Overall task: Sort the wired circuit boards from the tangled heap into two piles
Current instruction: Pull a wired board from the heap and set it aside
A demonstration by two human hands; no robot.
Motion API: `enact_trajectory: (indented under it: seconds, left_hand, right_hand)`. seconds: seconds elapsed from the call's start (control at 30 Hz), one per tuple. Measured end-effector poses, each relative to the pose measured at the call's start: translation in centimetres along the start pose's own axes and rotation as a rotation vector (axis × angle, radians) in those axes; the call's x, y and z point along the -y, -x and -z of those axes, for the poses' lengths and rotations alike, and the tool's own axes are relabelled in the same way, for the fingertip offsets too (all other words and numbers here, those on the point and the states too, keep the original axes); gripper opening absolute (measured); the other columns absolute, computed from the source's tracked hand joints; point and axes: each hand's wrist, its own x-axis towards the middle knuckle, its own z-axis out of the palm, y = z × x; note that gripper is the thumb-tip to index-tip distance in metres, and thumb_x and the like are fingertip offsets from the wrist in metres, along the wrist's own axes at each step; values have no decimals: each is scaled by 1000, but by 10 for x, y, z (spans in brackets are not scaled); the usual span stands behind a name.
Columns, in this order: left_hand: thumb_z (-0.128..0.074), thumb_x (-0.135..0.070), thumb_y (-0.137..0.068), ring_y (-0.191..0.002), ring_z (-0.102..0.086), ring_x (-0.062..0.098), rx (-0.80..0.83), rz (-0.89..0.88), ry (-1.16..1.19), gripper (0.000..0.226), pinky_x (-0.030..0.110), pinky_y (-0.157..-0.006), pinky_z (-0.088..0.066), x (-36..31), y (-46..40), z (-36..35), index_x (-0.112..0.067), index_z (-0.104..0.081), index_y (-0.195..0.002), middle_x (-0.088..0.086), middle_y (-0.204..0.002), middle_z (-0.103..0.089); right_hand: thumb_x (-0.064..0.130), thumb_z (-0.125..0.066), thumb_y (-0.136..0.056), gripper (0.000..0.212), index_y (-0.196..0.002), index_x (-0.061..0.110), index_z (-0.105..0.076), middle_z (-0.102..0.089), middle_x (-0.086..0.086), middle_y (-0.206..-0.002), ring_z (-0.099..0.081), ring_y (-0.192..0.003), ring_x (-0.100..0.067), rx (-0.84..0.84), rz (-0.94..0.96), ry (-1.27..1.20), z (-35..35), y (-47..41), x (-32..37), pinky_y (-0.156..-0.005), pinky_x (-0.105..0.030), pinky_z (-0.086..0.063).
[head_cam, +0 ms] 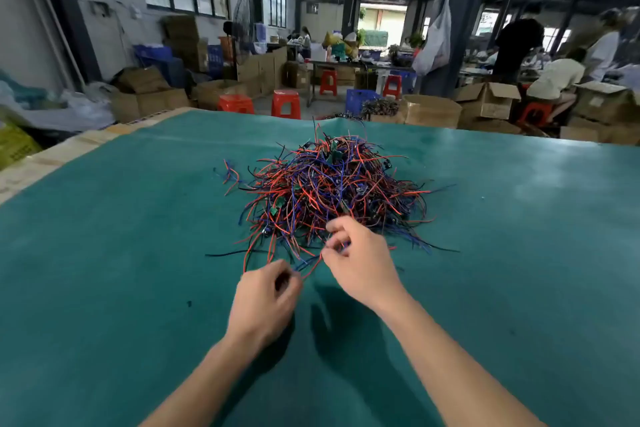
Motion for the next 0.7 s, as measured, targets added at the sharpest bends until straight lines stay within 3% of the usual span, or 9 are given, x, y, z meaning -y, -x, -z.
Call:
enact_trajectory:
  seconds: [0.07,0.2,0.27,0.33,0.4,0.47,0.57,0.7]
  left_hand:
    - [-59,-28,-86,-58,-49,34,-15,-40,-114,33,38,-53,-43,1,-6,-10,-15,-43,-61,5,-52,-48]
    - [-49,-38,-82,-48,-46,24,-64,-239,-217,29,32,-43,-36,15,-5,-20,-25,-31,-63,0,-50,-48]
    - [-48,-39,-81,-48,-46,23,-81,-238,-215,28,32,-42,-37,16,-5,-17,-23,-34,-63,-1,-50,-48]
    - [-49,-39,-80,-47,-46,22,-102,-241,-196,28,31,-42,-37,16,-6,-20,-22,-38,-62,-1,-49,-48]
    - [-54,-36,-79,-46,-45,22,-119,-261,-200,29,29,-43,-34,17,-8,-21,-24,-34,-61,-1,-48,-47]
    - [-60,-31,-78,-46,-46,23,-105,-271,-220,33,29,-43,-34,16,-9,-21,-25,-32,-62,-1,-48,-47]
    - [-61,-29,-77,-46,-47,25,-99,-276,-219,33,30,-43,-35,15,-10,-20,-24,-33,-61,-1,-48,-48]
    - [-60,-28,-77,-47,-49,27,-67,-288,-233,29,29,-44,-34,15,-9,-20,-21,-37,-61,-2,-50,-51]
  right_hand:
    - [25,-68,-93,43,-134,26,-55,-61,3,-115,-64,-94,-25,-83,-33,119,-17,-35,-1,-82,-38,-51]
    - [42,-68,-95,49,-139,37,-46,-41,-3,-132,-64,-92,-32,-57,-94,405,-42,-80,-12,-69,-35,-44]
    - [37,-71,-92,48,-135,39,-48,-44,-2,-130,-61,-89,-29,-97,-90,405,-43,-88,-21,-69,-34,-42]
    - [21,-75,-84,61,-135,38,-47,-44,1,-130,-56,-86,-25,-188,-63,325,-39,-92,-32,-71,-33,-40]
    - [15,-73,-82,60,-134,34,-49,-47,3,-130,-59,-91,-26,-260,-61,338,-34,-91,-45,-70,-34,-40]
    - [21,-70,-90,40,-127,29,-57,-55,3,-126,-61,-100,-27,-237,-94,402,-32,-90,-56,-71,-34,-43]
    - [26,-74,-92,14,-102,25,-64,-68,2,-104,-62,-86,-23,-206,-137,316,-30,-91,-58,-67,-30,-42]
    - [26,-84,-81,24,-92,27,-63,-71,3,-75,-65,-72,-15,-239,-199,-65,-10,-66,-46,-64,-29,-42]
